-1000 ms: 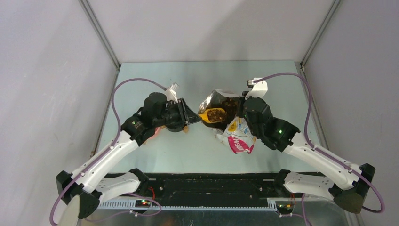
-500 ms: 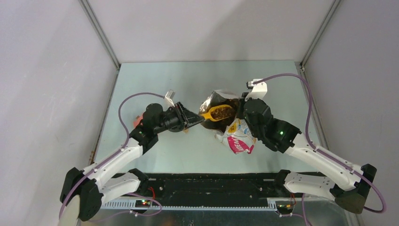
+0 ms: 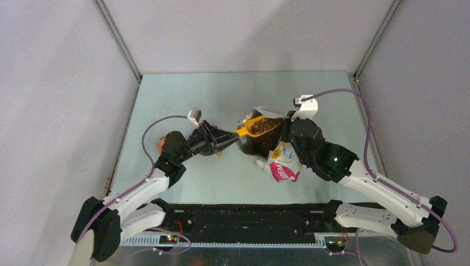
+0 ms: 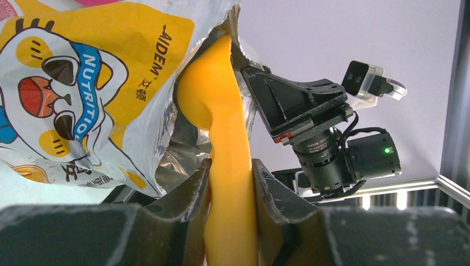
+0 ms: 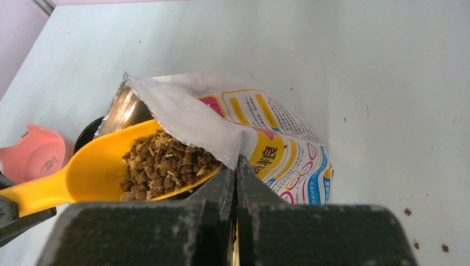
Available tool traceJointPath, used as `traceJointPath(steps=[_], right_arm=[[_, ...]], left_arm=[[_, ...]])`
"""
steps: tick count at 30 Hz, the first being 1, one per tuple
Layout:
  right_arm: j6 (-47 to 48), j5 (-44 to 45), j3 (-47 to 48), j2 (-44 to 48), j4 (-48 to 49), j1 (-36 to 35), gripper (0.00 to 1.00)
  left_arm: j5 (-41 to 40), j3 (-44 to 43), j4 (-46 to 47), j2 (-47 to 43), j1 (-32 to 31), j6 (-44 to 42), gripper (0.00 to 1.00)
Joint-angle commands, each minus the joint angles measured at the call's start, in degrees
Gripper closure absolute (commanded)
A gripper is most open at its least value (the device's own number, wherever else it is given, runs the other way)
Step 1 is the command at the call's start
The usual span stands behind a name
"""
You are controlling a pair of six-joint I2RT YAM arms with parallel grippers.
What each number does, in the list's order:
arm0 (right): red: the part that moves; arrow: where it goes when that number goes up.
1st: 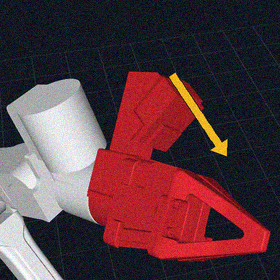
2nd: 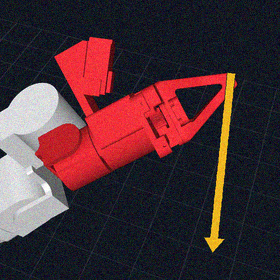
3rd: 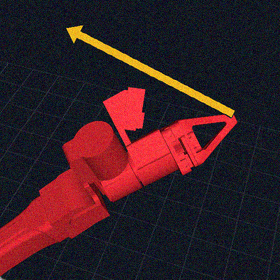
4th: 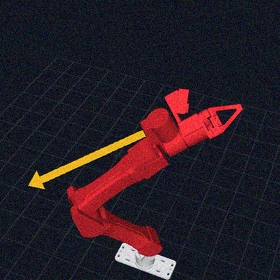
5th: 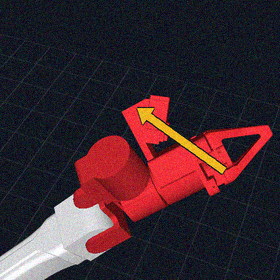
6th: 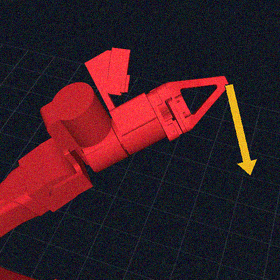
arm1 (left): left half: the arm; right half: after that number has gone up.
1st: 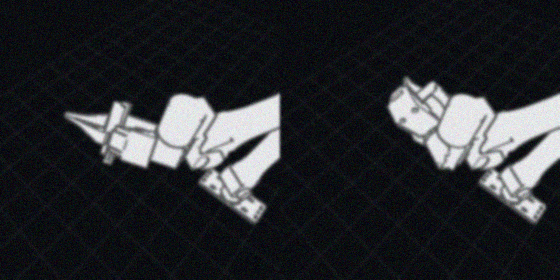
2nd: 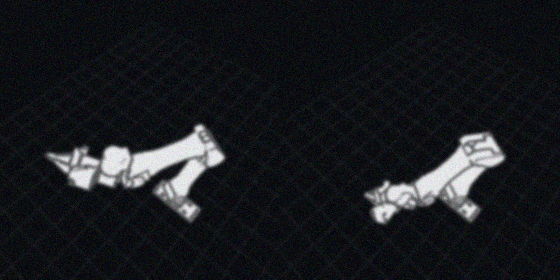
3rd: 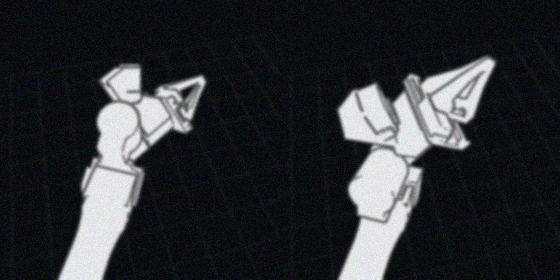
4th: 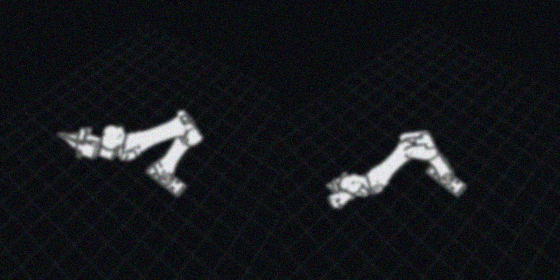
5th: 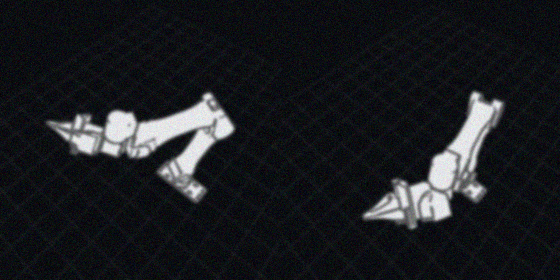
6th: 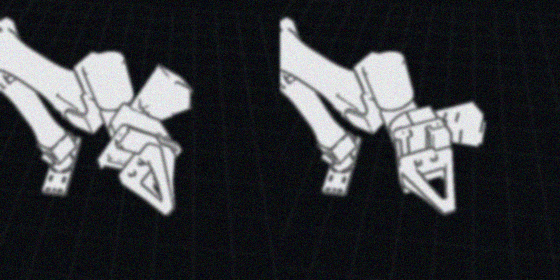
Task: Serve the pet food
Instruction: Collect the pet food from the pet food bag.
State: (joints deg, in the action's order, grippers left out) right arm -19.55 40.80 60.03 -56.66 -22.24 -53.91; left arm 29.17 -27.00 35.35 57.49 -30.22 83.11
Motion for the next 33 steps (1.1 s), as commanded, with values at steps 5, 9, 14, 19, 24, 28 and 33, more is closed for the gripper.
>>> traceJointPath(steps=[5,9,14,19,24,28,33], right_arm=[[-2.10,1.53,1.59,3.49,4.49,-1.34,1.00],[-2.06,1.82,1.14,3.67,5.21,-1.22,1.00],[-1.57,2.20,0.17,4.63,7.05,-1.22,1.00],[-1.34,3.11,0.16,4.99,7.10,-1.27,1.00],[-1.11,3.49,0.17,4.90,7.21,-1.15,1.00],[-1.06,3.66,0.11,4.85,6.97,-0.95,1.00],[-0.51,3.88,0.17,5.16,7.16,-0.90,1.00]], left_arm=[[-0.21,2.18,17.55,1.06,0.59,5.08,1.00],[1.27,2.50,29.02,5.97,0.64,8.75,1.00],[3.43,0.96,46.81,16.57,0.60,16.23,1.00],[5.32,-1.29,52.24,21.91,0.55,20.89,1.00],[5.33,-1.25,48.48,17.51,0.87,18.01,1.00],[4.48,0.18,43.06,14.00,1.23,15.85,1.00],[3.66,3.22,35.75,6.97,2.08,13.61,1.00]])
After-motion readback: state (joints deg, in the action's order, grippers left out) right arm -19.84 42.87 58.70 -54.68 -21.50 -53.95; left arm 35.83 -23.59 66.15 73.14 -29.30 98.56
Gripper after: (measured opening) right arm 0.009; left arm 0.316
